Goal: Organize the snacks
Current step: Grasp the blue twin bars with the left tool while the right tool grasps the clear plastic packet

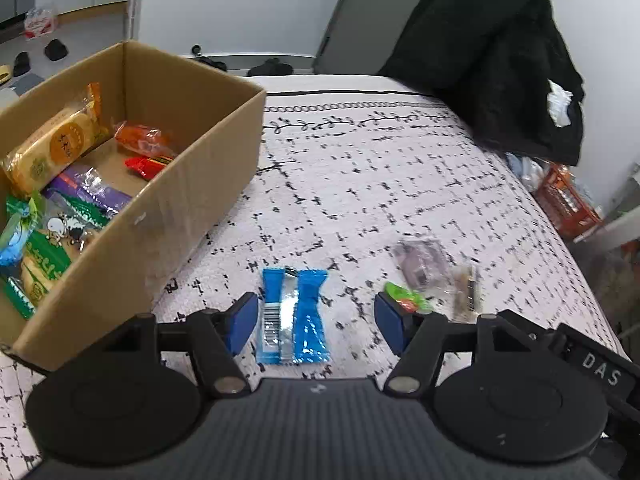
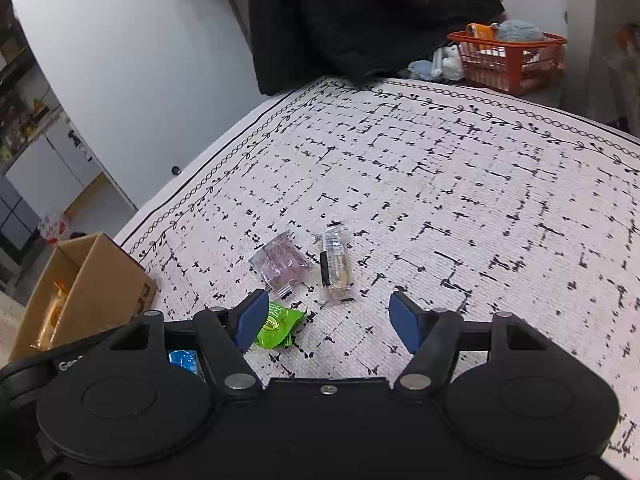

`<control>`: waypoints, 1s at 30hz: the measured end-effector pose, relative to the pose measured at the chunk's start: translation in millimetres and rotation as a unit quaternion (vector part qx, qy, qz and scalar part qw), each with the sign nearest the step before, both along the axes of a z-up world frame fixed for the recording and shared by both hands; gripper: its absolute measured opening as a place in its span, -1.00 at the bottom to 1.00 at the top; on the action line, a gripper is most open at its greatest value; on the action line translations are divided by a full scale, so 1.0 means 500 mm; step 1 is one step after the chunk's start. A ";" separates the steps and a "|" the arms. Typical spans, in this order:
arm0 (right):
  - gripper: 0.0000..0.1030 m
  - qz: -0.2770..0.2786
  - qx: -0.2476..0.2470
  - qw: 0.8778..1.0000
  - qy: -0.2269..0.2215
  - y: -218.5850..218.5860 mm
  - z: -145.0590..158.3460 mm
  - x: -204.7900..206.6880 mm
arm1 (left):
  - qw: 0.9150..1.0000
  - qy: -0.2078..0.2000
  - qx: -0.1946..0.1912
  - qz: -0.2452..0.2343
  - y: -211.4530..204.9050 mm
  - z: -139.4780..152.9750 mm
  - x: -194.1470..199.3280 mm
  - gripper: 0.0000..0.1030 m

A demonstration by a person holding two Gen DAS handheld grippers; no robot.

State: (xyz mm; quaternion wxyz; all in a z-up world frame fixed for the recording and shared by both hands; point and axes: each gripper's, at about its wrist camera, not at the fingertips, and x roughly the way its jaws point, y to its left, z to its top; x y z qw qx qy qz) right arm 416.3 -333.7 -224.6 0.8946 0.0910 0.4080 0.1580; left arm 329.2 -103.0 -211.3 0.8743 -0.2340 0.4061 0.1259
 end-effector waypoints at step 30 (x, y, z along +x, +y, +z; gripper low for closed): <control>-0.62 0.000 -0.055 0.999 0.002 0.050 -0.063 0.075 | 1.000 -0.006 -0.004 0.000 0.003 -0.019 0.020 -0.40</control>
